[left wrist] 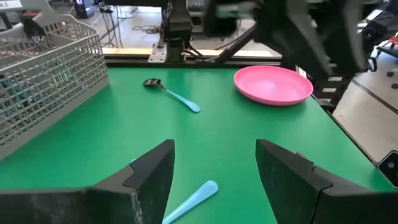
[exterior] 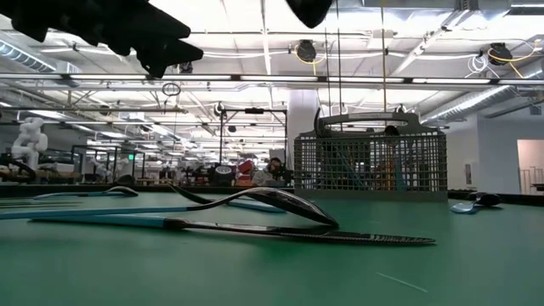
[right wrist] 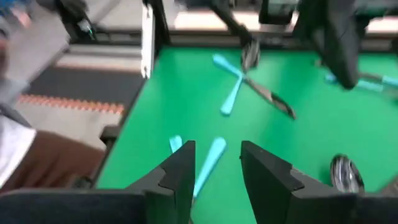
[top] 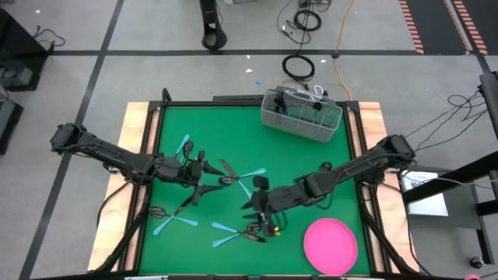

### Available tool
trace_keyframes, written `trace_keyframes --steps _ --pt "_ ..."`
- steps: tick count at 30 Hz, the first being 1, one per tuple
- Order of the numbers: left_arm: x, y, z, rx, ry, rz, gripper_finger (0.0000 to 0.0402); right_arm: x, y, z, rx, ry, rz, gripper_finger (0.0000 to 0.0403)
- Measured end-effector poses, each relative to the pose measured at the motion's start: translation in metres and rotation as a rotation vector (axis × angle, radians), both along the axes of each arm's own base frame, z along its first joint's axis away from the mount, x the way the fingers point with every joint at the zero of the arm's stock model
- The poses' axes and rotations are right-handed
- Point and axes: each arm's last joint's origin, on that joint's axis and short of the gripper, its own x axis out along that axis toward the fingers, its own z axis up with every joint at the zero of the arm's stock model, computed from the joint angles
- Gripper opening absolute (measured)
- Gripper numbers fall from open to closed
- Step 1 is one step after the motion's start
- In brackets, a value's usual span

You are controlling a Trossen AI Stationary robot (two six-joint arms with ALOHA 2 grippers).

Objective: Sort silverware
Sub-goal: Put the blue spoon into the silverware basket

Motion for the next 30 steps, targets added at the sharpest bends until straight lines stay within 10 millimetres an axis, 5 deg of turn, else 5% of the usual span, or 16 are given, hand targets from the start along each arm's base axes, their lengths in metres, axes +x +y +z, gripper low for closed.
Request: trace_keyframes --steps 7,13,30 --pt "0.000 -0.002 0.006 -0.003 -0.007 -0.009 0.0228 0.045 0.019 -0.027 -0.109 0.306 0.020 0.0121" --pt "0.000 -0.006 0.008 0.006 0.019 -0.025 0.0228 0.074 0.031 -0.065 -0.153 0.395 0.054 0.0117" --pt "0.000 -0.012 0.011 0.018 0.024 -0.051 0.0228 0.081 0.059 -0.127 -0.126 0.504 0.109 0.0116"
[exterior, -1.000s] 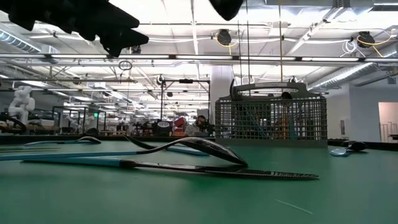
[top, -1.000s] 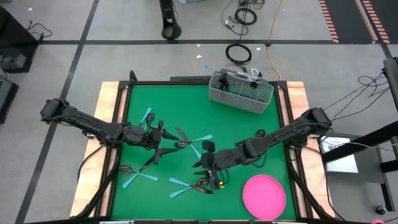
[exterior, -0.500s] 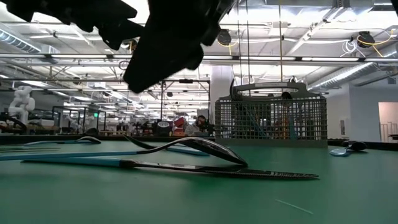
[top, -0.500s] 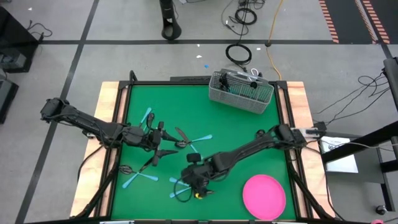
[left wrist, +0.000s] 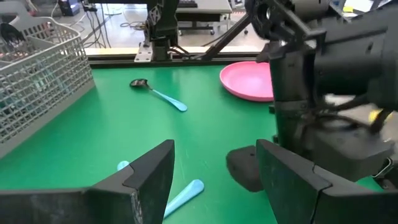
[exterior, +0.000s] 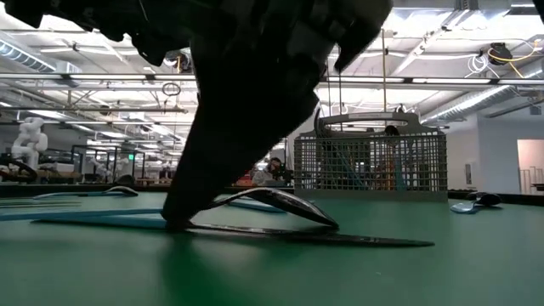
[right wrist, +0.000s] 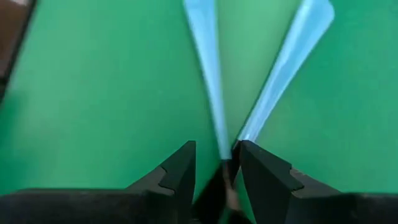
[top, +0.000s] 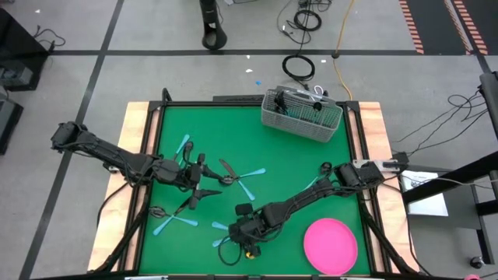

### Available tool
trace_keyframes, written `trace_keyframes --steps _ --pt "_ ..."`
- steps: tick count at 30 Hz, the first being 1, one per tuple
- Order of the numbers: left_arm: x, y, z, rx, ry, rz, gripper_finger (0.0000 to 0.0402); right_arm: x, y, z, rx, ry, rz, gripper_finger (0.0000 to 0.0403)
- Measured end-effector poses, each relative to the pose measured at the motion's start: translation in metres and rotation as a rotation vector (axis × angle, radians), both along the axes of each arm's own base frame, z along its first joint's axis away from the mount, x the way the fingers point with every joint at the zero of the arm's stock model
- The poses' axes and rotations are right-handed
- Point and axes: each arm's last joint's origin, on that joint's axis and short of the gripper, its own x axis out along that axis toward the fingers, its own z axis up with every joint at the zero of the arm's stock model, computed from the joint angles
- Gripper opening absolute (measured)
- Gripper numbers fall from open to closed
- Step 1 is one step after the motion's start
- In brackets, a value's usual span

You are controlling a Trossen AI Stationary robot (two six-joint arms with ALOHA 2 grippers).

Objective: Sort silverware
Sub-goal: Put the blue spoon into the silverware basket

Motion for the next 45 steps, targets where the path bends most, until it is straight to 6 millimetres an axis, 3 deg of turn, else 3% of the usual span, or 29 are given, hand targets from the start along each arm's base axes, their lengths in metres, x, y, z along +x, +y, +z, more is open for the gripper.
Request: trace_keyframes --steps 9,17,21,24,28,35,39,45 --pt "0.000 0.000 0.000 -0.001 0.000 0.000 0.0228 -0.003 -0.003 -0.004 -0.081 0.028 -0.062 0.0108" --pt "0.000 0.000 0.000 -0.001 0.000 0.000 0.0228 -0.005 -0.003 -0.004 -0.082 0.039 -0.055 0.0012" --pt "0.000 0.000 0.000 -0.001 0.000 0.000 0.0228 -0.007 -0.003 0.002 -0.080 0.045 -0.047 0.0010" --pt "0.000 0.000 0.000 -0.001 0.000 0.000 0.0228 -0.011 -0.005 0.021 -0.078 0.018 -0.032 0.0004" --pt "0.000 0.000 0.000 0.001 0.000 -0.001 0.0228 -0.023 -0.011 0.068 -0.112 -0.052 -0.020 0.0004" --pt "0.000 0.000 0.000 0.016 0.000 -0.005 0.0228 -0.070 -0.041 0.128 -0.396 0.020 -0.095 0.0001" --pt "0.000 0.000 0.000 0.017 0.001 -0.002 0.0228 -0.096 -0.068 0.150 -0.602 0.117 -0.153 0.0001" --pt "0.000 0.000 0.000 0.018 0.000 0.001 0.0228 -0.124 -0.109 0.167 -0.871 0.336 -0.093 0.0001"
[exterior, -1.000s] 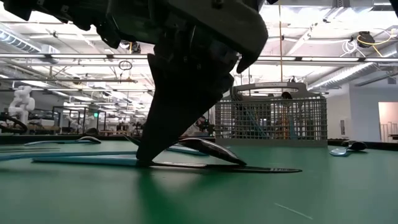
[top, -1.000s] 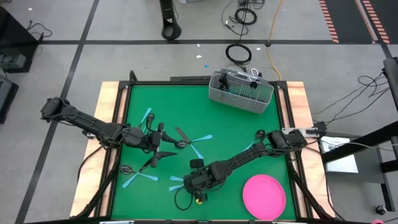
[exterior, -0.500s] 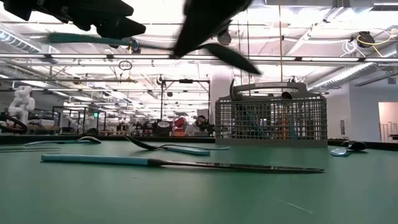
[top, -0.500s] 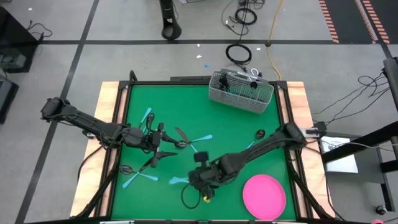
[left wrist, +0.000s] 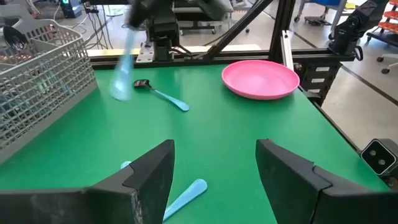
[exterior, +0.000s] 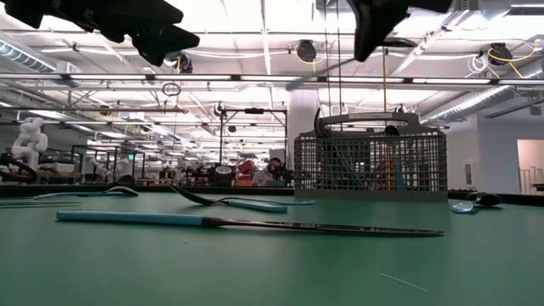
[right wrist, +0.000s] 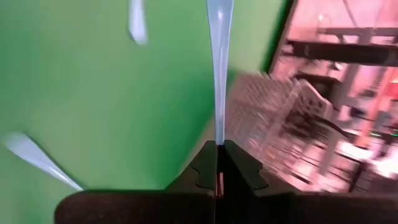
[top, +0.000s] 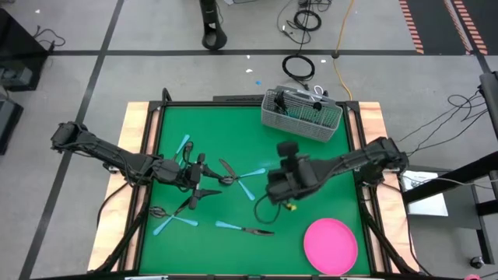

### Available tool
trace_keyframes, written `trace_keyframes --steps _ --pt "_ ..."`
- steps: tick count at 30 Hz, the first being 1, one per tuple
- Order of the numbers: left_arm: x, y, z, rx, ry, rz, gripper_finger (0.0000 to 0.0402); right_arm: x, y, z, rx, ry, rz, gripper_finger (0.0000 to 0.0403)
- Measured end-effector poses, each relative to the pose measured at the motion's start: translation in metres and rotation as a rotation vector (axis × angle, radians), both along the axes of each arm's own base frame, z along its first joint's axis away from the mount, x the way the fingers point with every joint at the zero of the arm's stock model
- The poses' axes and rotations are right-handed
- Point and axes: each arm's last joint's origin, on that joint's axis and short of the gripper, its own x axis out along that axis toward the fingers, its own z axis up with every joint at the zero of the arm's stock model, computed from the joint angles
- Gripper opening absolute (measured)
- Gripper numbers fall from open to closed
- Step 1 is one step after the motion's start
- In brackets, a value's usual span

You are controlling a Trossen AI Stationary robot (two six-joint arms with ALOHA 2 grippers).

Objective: Sort silverware
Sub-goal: Put the blue spoon into the silverware basket

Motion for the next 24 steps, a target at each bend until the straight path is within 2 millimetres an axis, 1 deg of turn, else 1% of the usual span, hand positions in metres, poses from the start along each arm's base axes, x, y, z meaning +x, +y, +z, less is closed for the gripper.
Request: trace_keyframes --steps 2,6,8,12,15,19,21,24 --pt "0.000 0.000 0.000 0.000 0.000 0.000 0.0228 -0.002 -0.012 0.001 -0.052 0.075 0.008 0.0001" --pt "0.000 0.001 0.000 0.006 0.004 0.016 0.0228 0.000 -0.033 0.004 -0.101 0.159 0.068 0.0000" --pt "0.000 0.001 -0.002 0.018 0.019 0.038 0.0228 0.001 -0.043 0.006 -0.166 0.201 0.092 0.0000" --pt "-0.001 0.002 -0.004 0.029 0.035 0.056 0.0228 0.001 -0.066 0.013 -0.316 0.240 0.082 0.0000" --pt "-0.001 0.003 -0.004 0.035 0.040 0.069 0.0228 -0.004 -0.087 0.021 -0.383 0.289 0.072 0.0000" --pt "-0.001 0.003 -0.005 0.038 0.044 0.071 0.0228 -0.010 -0.115 0.028 -0.384 0.361 0.051 0.0000" --pt "-0.001 0.003 -0.005 0.039 0.047 0.072 0.0228 -0.015 -0.127 0.032 -0.394 0.400 0.044 0.0000" --pt "-0.002 0.004 -0.006 0.048 0.060 0.084 0.0228 -0.023 -0.143 0.041 -0.471 0.458 0.025 0.0000"
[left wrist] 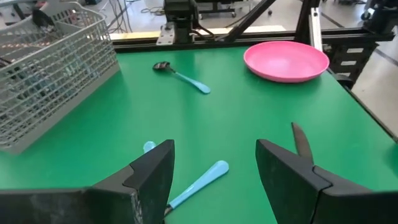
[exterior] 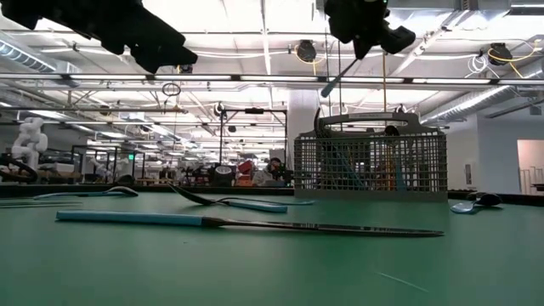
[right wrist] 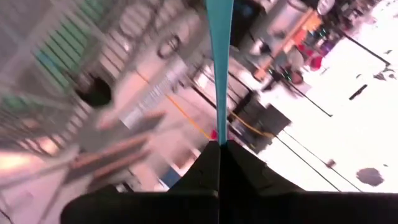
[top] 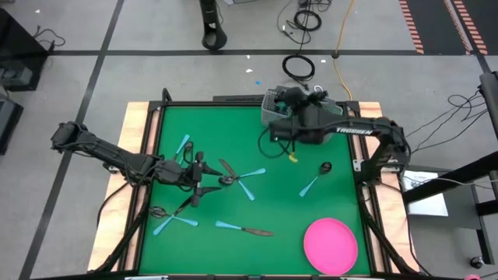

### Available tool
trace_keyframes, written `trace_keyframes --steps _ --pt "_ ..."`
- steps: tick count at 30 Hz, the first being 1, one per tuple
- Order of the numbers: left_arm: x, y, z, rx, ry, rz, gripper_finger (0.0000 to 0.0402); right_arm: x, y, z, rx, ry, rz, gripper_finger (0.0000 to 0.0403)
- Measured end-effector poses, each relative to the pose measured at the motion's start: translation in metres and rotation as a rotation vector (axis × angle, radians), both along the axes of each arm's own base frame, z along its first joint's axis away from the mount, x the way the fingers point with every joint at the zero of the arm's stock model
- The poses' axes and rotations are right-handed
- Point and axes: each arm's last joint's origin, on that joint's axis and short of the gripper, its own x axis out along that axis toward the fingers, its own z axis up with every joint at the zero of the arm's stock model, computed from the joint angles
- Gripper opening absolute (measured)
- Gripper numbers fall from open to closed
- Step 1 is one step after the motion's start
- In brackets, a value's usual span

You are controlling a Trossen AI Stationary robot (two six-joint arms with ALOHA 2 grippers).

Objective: Sort silverware
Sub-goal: Put the blue spoon into the silverware basket

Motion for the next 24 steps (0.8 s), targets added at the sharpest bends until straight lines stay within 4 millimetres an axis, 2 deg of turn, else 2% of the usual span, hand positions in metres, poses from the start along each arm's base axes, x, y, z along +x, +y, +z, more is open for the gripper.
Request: trace_keyframes --steps 7,17,21,24 --pt "0.000 0.001 0.000 0.010 -0.003 0.029 0.0228 -0.014 -0.025 0.009 -0.002 0.153 -0.004 0.0000" --pt "0.000 0.001 0.000 0.012 -0.003 0.035 0.0228 -0.020 -0.042 0.008 0.059 0.292 0.010 0.0000" --pt "0.000 0.001 0.000 0.012 -0.003 0.035 0.0228 -0.020 -0.042 -0.004 0.086 0.345 0.018 0.0000" --pt "0.000 0.001 0.000 0.012 -0.003 0.035 0.0228 -0.029 -0.039 -0.015 0.100 0.390 0.019 0.0000"
